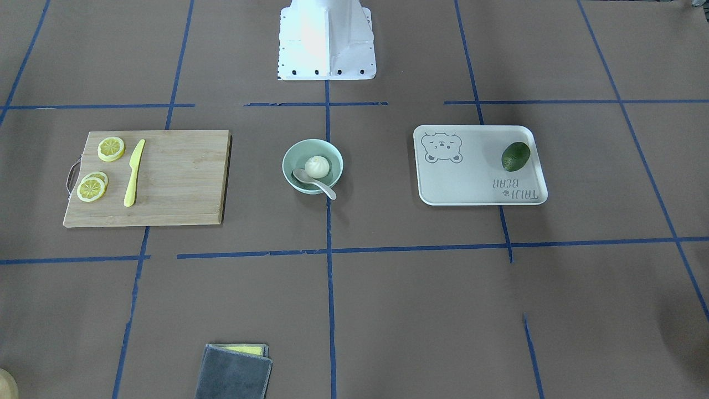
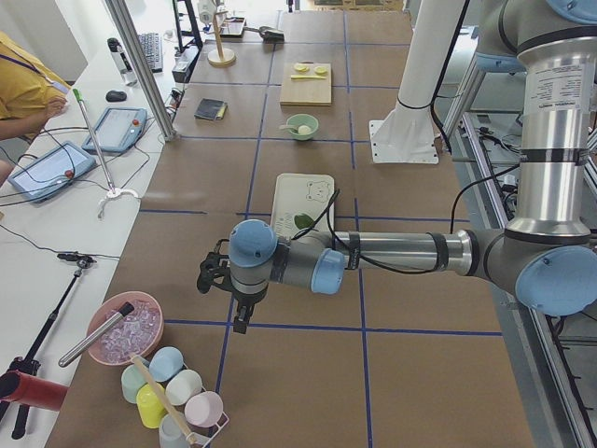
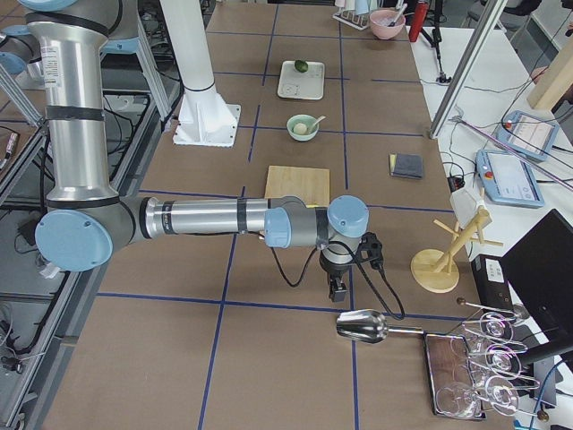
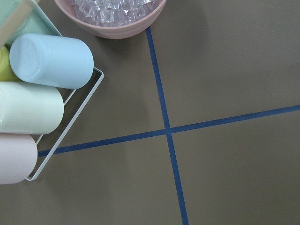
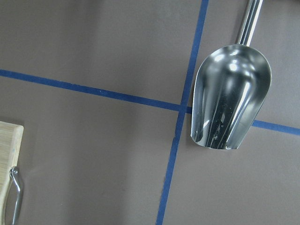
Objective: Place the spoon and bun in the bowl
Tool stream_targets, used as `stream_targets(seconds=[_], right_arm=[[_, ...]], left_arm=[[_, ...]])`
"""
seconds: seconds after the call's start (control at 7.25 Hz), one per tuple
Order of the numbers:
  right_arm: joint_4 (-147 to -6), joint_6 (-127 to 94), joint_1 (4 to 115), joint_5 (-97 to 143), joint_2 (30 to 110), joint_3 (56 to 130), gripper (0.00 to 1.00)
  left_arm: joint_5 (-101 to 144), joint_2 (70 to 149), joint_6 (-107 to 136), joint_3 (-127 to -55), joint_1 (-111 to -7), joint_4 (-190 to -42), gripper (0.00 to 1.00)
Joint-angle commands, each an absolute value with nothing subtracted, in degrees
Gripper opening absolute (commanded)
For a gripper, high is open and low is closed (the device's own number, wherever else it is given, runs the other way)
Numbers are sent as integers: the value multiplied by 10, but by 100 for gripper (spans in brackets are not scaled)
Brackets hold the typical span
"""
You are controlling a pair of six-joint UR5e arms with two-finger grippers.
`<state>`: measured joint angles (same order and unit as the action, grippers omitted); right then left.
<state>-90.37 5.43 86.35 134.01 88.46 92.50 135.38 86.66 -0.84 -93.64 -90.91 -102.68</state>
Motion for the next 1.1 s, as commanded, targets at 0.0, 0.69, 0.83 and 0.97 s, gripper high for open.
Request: stream_targets(seconds=[0.0, 0.69, 0.83, 0.97], right_arm=[[-904, 54, 862, 1348, 885, 925, 100], [-901, 52, 862, 1347, 883, 908, 100], [-901, 53, 862, 1346, 883, 907, 100], [-900, 53, 862, 1347, 883, 907, 100]], left_arm=[[1352, 847, -11, -958, -890, -1022, 100], [1347, 866, -107, -1004, -889, -876, 100], [1347, 869, -119, -1005, -889, -841, 100], [1353, 871, -119, -993, -888, -832, 100]])
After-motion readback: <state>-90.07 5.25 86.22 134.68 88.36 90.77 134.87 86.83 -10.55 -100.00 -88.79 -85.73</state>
